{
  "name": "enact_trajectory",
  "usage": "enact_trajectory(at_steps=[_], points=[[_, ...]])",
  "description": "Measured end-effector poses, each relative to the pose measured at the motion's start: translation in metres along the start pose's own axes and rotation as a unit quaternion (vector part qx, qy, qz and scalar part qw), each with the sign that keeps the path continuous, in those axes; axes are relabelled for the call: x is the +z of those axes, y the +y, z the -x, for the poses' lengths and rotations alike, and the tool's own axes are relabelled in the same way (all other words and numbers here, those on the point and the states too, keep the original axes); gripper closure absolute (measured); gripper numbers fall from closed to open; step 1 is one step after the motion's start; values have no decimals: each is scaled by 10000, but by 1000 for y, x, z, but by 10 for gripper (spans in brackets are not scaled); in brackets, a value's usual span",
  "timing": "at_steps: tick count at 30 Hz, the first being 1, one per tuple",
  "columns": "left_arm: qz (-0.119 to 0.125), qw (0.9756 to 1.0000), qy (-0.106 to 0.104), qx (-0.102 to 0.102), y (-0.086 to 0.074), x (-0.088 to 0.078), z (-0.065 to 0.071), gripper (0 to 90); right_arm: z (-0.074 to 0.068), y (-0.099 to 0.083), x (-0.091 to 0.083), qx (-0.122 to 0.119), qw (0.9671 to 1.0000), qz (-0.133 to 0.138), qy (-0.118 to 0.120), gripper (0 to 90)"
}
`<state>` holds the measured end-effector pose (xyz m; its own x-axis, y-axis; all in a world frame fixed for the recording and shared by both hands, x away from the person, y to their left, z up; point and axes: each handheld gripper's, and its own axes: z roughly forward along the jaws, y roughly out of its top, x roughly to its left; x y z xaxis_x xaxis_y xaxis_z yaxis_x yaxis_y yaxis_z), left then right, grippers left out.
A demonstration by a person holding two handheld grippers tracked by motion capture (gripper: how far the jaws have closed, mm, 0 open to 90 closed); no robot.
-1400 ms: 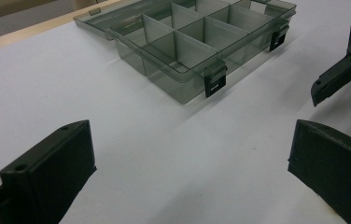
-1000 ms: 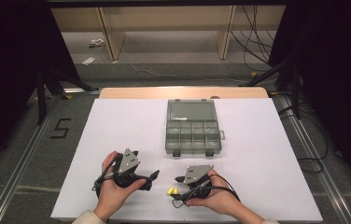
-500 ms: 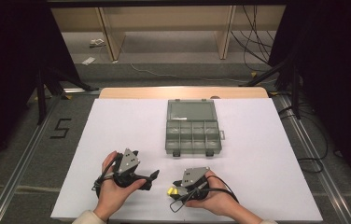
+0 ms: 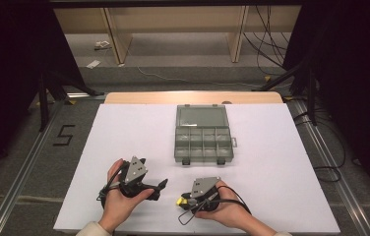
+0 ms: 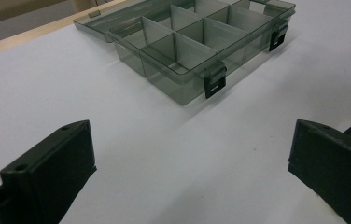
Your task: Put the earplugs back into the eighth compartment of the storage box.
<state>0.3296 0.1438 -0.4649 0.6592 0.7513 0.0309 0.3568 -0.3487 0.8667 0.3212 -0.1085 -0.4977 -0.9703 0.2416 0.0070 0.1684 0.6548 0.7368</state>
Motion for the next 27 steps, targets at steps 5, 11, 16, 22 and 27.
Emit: enact_trajectory(at_steps=[5,11,16,22,27], points=[[-3,10000,6,19,0,0,0,0,0,0,0,57,10000,14,-5,688],[-3,10000,3,23,0,-1,0,0,0,0,-1,120,9999,34,-20,707],[5,10000,3,22,0,-1,0,0,2,2,-5,182,9997,140,-31,715],[28,10000,13,3,0,-1,0,0,5,3,-9,222,9995,202,-87,721],[31,10000,20,0,0,-1,-1,0,5,4,-11,264,9993,238,-116,727]])
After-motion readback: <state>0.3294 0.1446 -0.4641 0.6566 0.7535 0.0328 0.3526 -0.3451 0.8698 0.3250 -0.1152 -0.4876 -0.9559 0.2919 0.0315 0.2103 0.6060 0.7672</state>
